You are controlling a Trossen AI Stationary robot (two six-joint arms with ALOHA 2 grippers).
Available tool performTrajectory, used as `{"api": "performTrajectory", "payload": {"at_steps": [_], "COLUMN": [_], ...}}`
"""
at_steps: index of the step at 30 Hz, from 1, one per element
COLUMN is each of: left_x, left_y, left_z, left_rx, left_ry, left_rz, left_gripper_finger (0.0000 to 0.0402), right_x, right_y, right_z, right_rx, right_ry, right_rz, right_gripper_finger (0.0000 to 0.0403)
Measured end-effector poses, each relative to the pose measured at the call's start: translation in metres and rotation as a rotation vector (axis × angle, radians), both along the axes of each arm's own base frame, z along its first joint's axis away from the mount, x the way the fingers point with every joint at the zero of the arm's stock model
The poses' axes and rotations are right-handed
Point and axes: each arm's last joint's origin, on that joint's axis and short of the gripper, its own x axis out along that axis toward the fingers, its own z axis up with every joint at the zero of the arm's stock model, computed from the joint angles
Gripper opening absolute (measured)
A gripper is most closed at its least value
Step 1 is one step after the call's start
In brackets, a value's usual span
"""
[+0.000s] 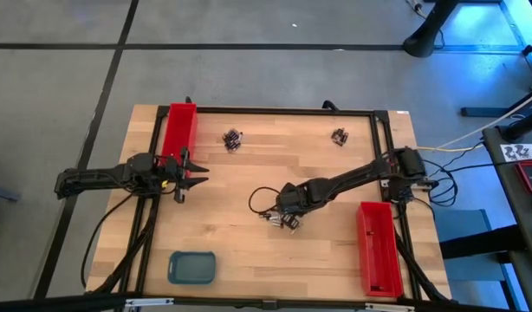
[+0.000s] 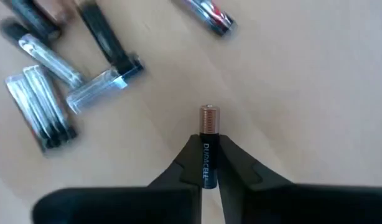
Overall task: Sort batteries
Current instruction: Put the small black battery into the bottom red bin
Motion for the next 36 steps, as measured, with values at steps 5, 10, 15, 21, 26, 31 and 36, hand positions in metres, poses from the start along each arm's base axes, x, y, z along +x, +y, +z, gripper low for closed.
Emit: {"api": "performTrajectory", "payload": {"at_steps": [5, 10, 15, 21, 26, 31, 36], "left_x": [0.0, 0.0, 0.0, 0.0, 0.0, 0.0, 0.0], "left_y": [0.0, 0.0, 0.0, 0.0, 0.0, 0.0, 0.0], "left_z": [0.0, 0.0, 0.0, 0.0, 0.0, 0.0, 0.0], "left_rx": [0.0, 0.0, -0.001, -0.001, 0.0, 0.0, 0.0], "left_ry": [0.0, 0.002, 0.003, 0.003, 0.003, 0.003, 0.003], "left_rz": [0.0, 0.0, -0.001, 0.0, -0.001, -0.001, -0.001], "left_gripper_finger": [0.0114, 0.0114, 0.0114, 0.0114, 0.0114, 0.0114, 0.0114], "right_x": [-0.022, -0.06, -0.114, -0.168, -0.197, -0.218, -0.227], "right_y": [-0.002, 0.007, 0.022, 0.04, 0.055, 0.069, 0.079], "right_z": [0.047, 0.106, 0.145, 0.162, 0.157, 0.126, 0.091], "right_rx": [-0.009, -0.003, 0.032, 0.144, 0.152, 0.154, 0.155], "right_ry": [-0.05, -0.172, -0.197, -0.079, 0.011, 0.089, 0.102], "right_rz": [0.045, 0.139, 0.303, 0.471, 0.563, 0.609, 0.645], "right_gripper_finger": [0.0012, 0.0012, 0.0012, 0.0014, 0.0015, 0.0014, 0.0014]}}
